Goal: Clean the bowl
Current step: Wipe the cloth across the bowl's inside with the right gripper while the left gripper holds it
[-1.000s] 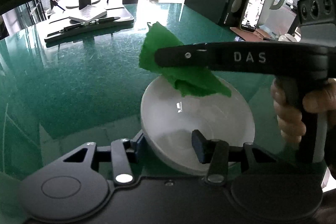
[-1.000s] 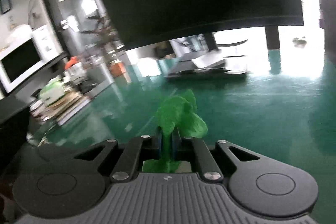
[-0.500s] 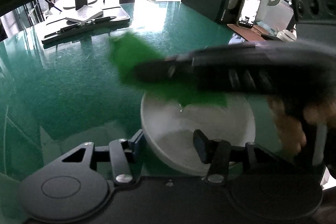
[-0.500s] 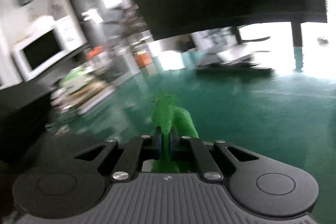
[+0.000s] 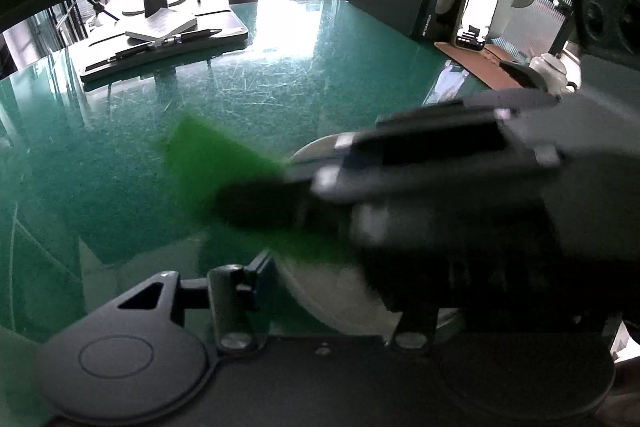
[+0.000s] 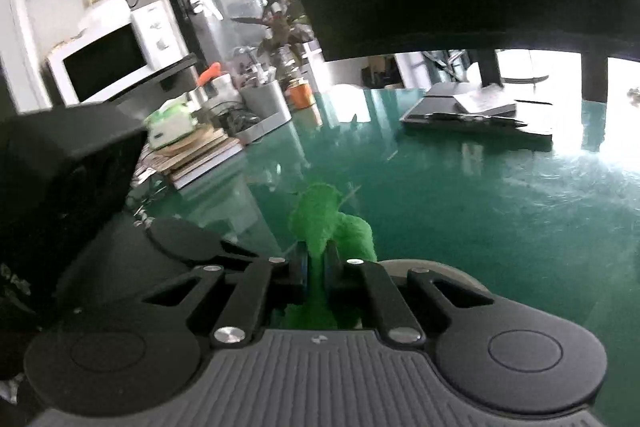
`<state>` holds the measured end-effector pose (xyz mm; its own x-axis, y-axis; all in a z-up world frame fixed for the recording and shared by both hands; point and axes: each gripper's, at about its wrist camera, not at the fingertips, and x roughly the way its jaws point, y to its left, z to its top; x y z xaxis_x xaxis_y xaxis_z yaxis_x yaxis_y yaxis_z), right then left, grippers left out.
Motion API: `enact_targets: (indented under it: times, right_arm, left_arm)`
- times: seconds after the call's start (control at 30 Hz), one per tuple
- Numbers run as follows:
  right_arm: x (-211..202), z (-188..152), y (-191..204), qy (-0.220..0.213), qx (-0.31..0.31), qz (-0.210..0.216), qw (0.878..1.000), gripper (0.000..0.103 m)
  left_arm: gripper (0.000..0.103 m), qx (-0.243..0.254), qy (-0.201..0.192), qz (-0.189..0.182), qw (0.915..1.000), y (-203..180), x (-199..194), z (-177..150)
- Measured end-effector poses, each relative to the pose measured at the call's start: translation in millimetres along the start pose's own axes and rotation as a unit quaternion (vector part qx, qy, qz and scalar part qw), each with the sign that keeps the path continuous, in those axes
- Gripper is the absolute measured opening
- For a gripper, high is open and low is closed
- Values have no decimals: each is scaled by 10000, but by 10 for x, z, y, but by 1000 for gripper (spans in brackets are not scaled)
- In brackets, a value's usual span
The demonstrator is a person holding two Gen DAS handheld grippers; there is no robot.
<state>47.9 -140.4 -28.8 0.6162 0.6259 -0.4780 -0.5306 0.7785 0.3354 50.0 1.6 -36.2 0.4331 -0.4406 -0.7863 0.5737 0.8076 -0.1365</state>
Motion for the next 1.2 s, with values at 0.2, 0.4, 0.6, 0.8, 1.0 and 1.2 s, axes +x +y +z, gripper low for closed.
enact_targets:
  times: [0.2, 0.4, 0.6, 0.8, 1.0, 1.2]
  right_arm:
    - [-179, 31, -333, -132, 401, -750, 9963, 9]
    - [-55, -37, -11, -1, 30, -124, 9999, 9]
    - [74, -32, 116, 198, -62, 128, 9997, 4]
    - [-114, 24, -283, -102, 447, -657, 9968, 7]
    - [-188, -48, -354, -164, 578, -769, 9952, 8]
    - [-5, -33, -111, -29, 366, -252, 9990, 8]
  left_arm:
    - [51, 13, 0, -13, 10000, -2, 2, -2]
    - [52, -2, 22, 13, 10000, -15, 7, 4]
    - [52, -25, 34, 54, 10000, -34, 7, -3]
    - [53, 8, 33, 15, 10000, -51, 19, 4]
    - [54, 16, 37, 35, 10000, -62, 26, 8]
    - [54, -48, 42, 98, 9999, -86, 19, 4]
